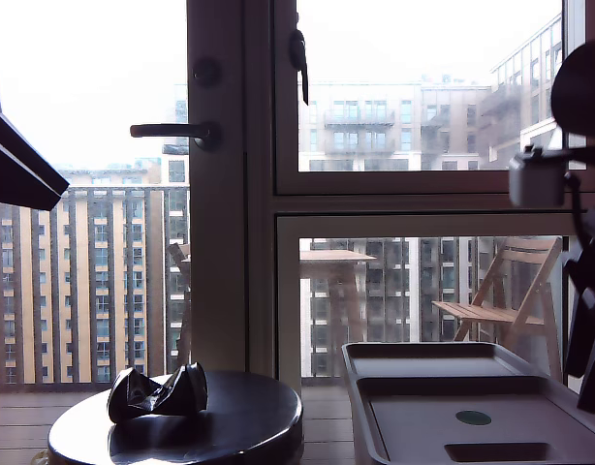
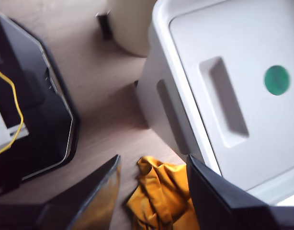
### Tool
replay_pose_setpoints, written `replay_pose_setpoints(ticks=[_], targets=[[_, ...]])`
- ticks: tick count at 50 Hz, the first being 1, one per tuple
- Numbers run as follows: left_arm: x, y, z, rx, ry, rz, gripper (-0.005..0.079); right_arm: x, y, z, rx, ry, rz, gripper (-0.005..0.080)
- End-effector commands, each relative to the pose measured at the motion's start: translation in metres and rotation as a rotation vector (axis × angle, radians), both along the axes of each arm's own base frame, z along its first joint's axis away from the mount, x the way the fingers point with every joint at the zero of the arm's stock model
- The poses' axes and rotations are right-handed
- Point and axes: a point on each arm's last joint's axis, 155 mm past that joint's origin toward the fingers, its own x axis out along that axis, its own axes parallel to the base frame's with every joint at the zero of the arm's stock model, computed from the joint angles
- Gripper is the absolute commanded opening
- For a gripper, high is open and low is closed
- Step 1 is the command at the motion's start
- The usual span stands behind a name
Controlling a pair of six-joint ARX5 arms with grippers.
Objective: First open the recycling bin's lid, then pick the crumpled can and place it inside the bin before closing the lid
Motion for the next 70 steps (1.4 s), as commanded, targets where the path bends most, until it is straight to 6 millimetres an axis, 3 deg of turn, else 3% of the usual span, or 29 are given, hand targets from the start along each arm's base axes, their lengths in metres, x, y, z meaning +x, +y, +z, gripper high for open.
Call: replay_pose_setpoints(ticks=[1,18,45,61,70], targets=[[0.0,-0.001,-0.002,0.005,-0.001,-0.005,0.0379,0.012,0.004,0.002,-0.014,-0.015,0.009,0.0385],[-0.001,0.0,-0.004,0.009,0.006,-0.003,0.0378,0.035,0.012,-0.015,-0.073,0.023,0.116,0.0385],[0.002,0.004,-0.006,0.028,0.004,0.02,0.0378,0.051,0.016,-0.066,-0.124,0.067,0.21,0.0385],[0.002,0.005,-0.007,0.023,0.021,0.033,0.0377,0.066,0.017,-0.081,-0.147,0.052,0.229,0.0385],[0.002,0.005,-0.007,0.021,0.022,0.035,0.0377,0.063,0.016,-0.092,-0.159,0.078,0.25,0.0383]])
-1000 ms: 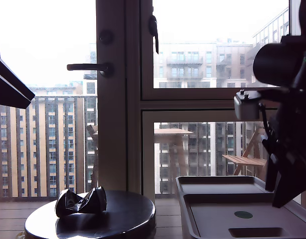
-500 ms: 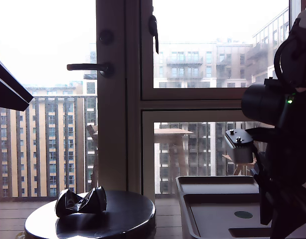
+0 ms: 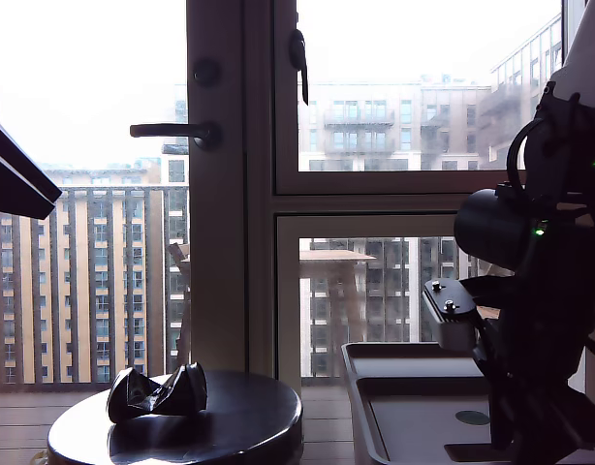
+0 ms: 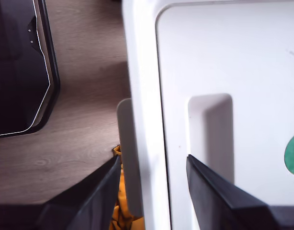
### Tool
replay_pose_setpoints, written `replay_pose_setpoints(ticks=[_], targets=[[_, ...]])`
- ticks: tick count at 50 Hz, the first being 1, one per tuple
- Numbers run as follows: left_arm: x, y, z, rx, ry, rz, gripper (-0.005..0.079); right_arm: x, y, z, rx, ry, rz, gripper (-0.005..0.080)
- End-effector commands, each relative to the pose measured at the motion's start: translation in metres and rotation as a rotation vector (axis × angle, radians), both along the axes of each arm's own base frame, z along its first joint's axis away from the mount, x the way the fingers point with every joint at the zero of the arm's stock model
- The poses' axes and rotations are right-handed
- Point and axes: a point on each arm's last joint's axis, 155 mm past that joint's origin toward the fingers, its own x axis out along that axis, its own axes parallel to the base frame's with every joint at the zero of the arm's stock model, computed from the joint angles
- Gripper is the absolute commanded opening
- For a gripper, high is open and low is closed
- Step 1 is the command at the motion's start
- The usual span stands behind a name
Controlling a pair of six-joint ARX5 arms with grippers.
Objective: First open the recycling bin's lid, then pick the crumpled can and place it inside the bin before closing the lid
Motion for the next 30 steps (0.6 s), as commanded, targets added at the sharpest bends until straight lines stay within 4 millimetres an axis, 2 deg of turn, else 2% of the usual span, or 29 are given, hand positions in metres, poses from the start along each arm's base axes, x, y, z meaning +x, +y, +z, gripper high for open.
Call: replay_pose_setpoints(ticks=[1,10,15,17,22,30], targets=[[-0.001,-0.001,-0.002,-0.003,0.009,-0.003,0.0377,-0.006,0.0,-0.012,-0.012,0.03,0.012,0.038],[-0.001,-0.001,-0.002,-0.003,0.008,-0.003,0.0377,-0.005,0.0,-0.015,-0.016,0.025,0.035,0.0288],[-0.001,-0.001,-0.002,-0.003,0.008,-0.003,0.0377,-0.002,0.001,-0.013,-0.014,0.018,0.033,0.0165],[-0.001,-0.001,-0.002,-0.003,0.009,-0.003,0.0377,-0.001,0.001,-0.012,-0.015,0.019,0.033,0.0092],[-0.001,-0.001,-0.002,-0.003,0.009,-0.003,0.0377,0.002,0.003,-0.009,-0.014,0.018,0.035,-0.0009],[-0.001,-0.001,-0.002,-0.003,0.008,-0.003,0.0377,0.008,0.004,-0.002,-0.039,0.013,0.038,-0.0013]])
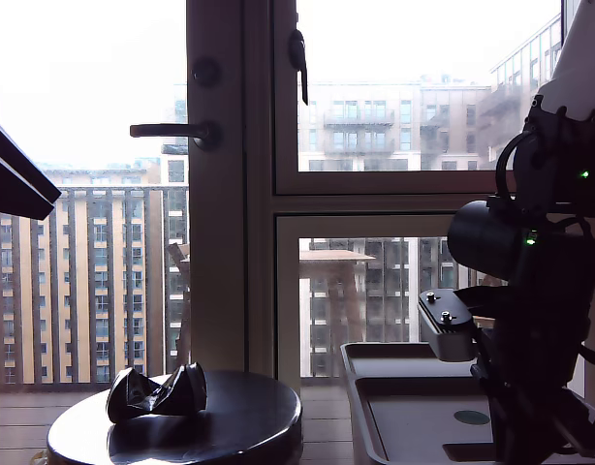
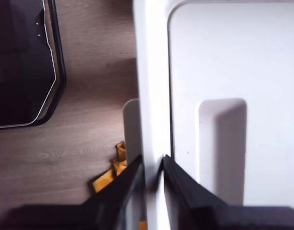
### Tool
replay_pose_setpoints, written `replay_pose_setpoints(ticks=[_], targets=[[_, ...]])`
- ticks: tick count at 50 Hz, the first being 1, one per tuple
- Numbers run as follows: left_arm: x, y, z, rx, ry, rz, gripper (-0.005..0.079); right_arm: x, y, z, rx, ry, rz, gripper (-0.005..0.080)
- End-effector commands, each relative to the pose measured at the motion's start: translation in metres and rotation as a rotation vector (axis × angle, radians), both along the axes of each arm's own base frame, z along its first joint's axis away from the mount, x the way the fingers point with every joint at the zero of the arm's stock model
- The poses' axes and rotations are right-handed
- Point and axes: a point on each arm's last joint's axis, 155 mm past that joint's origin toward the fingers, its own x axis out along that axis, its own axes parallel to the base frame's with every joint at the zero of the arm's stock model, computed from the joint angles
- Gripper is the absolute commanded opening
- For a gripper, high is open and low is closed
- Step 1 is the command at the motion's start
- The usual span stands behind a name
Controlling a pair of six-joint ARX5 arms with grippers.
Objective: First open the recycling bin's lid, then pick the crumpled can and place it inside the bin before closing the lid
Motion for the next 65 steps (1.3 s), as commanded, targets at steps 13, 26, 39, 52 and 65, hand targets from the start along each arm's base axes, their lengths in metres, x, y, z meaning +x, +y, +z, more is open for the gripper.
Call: replay_pose_setpoints(ticks=[13,26,39,52,65], targets=[[-0.001,-0.001,-0.002,-0.004,0.005,-0.003,0.0377,0.007,0.006,0.022,-0.042,0.024,0.01,-0.0013],[0.0,-0.001,-0.001,-0.004,0.004,-0.003,0.0377,0.007,0.009,0.049,-0.043,0.025,-0.015,-0.0013],[0.0,-0.001,-0.001,-0.004,0.002,-0.003,0.0377,0.023,0.009,0.09,-0.019,-0.083,-0.064,-0.0013],[0.0,-0.001,-0.001,-0.005,0.002,-0.004,0.0377,0.042,0.004,0.135,-0.017,-0.24,-0.088,-0.0013],[0.0,-0.001,-0.005,0.001,0.015,-0.003,0.0377,0.047,0.004,0.168,0.012,-0.327,-0.096,-0.0013]])
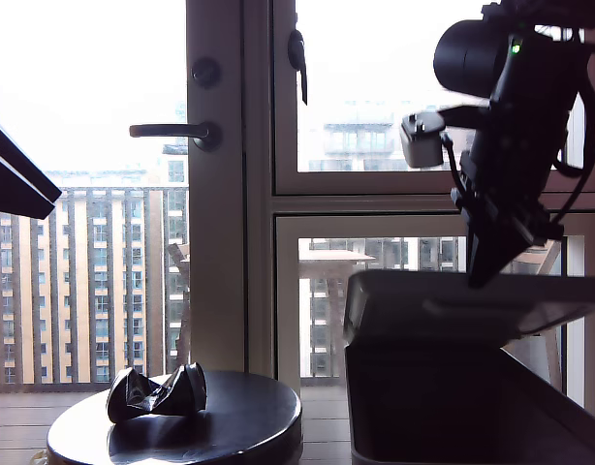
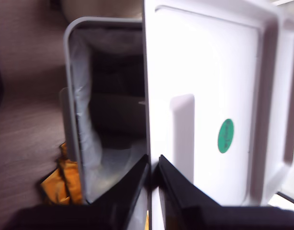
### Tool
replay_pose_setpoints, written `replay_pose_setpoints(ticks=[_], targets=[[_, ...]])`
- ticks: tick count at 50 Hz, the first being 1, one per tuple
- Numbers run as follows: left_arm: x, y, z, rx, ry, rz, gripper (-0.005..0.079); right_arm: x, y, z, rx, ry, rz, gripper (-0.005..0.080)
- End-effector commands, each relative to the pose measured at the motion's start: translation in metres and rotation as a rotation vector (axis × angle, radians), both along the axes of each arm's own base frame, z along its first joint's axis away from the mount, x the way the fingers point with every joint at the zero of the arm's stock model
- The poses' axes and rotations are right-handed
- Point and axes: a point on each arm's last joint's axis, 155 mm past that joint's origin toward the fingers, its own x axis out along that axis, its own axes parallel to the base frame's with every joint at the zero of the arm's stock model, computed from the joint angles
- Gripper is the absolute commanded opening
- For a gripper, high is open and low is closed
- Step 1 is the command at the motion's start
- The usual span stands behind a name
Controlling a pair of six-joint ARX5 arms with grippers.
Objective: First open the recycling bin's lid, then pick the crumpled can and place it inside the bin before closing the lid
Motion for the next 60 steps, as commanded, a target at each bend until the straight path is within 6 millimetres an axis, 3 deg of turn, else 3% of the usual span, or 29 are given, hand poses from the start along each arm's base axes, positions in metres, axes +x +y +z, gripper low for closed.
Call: replay_pose_setpoints(ticks=[1,7,19,25,36,45,55,60], targets=[[0.001,-0.001,-0.007,0.004,0.022,-0.003,0.0377,0.012,-0.001,0.014,0.013,-0.053,-0.017,-0.0013],[0.01,0.001,-0.018,0.032,0.038,0.017,0.0378,0.012,-0.001,0.021,0.02,-0.07,-0.018,-0.0013],[0.056,0.004,-0.043,0.119,-0.048,0.043,0.0378,0.013,0.0,0.024,0.026,-0.078,-0.017,-0.0013],[0.074,0.01,-0.07,0.199,-0.05,0.07,0.038,0.015,0.001,0.025,0.031,-0.088,-0.016,-0.0013],[0.084,0.013,-0.121,0.294,0.015,0.096,0.0382,0.015,0.001,0.025,0.032,-0.089,-0.019,-0.0013],[0.106,0.008,-0.13,0.288,-0.056,0.117,0.0537,0.015,0.0,0.025,0.036,-0.088,-0.025,-0.0013],[0.13,0.019,-0.156,0.368,-0.083,0.195,0.0538,0.016,0.001,0.026,0.048,-0.089,-0.037,-0.0013],[0.143,0.015,-0.161,0.382,-0.118,0.189,0.0537,0.016,0.001,0.026,0.049,-0.092,-0.037,-0.0013]])
